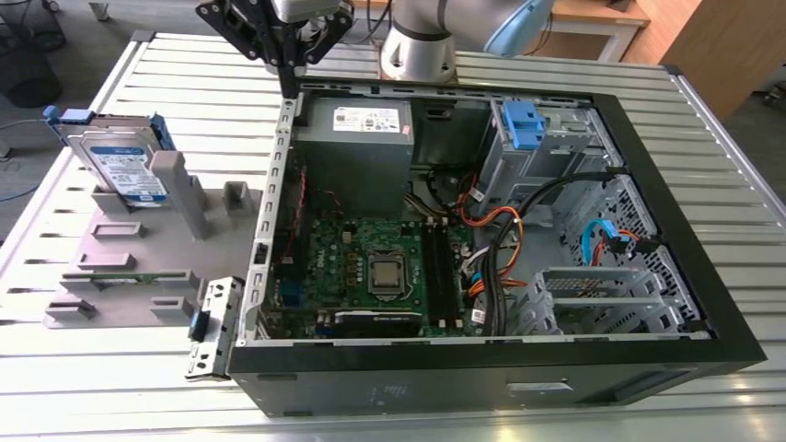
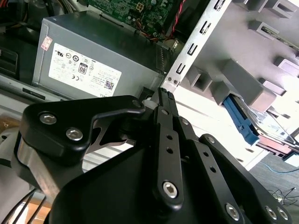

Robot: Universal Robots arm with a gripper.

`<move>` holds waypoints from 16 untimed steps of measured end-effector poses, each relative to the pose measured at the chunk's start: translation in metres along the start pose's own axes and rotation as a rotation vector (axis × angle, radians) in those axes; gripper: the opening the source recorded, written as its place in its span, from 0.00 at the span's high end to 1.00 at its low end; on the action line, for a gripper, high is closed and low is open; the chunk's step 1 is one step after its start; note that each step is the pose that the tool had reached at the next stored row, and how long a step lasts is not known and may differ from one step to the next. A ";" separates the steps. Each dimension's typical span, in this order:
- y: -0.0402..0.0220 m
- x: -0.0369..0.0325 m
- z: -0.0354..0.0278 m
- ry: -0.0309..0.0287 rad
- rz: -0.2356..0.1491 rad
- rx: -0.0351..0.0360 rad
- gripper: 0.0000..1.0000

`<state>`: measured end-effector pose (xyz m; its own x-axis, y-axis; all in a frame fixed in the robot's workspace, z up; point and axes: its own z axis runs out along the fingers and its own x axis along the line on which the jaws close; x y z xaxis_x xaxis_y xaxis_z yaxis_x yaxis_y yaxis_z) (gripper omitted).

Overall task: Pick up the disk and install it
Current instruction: 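Reach for the disk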

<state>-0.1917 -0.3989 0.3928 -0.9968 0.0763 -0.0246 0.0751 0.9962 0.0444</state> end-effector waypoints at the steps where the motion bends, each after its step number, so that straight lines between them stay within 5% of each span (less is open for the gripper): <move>1: 0.0000 0.0004 0.0000 0.0000 0.000 0.0000 0.89; 16: -0.0006 0.0076 -0.0001 0.0000 0.000 0.0000 0.89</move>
<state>-0.1993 -0.3989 0.3927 -0.9968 0.0762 -0.0246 0.0751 0.9962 0.0444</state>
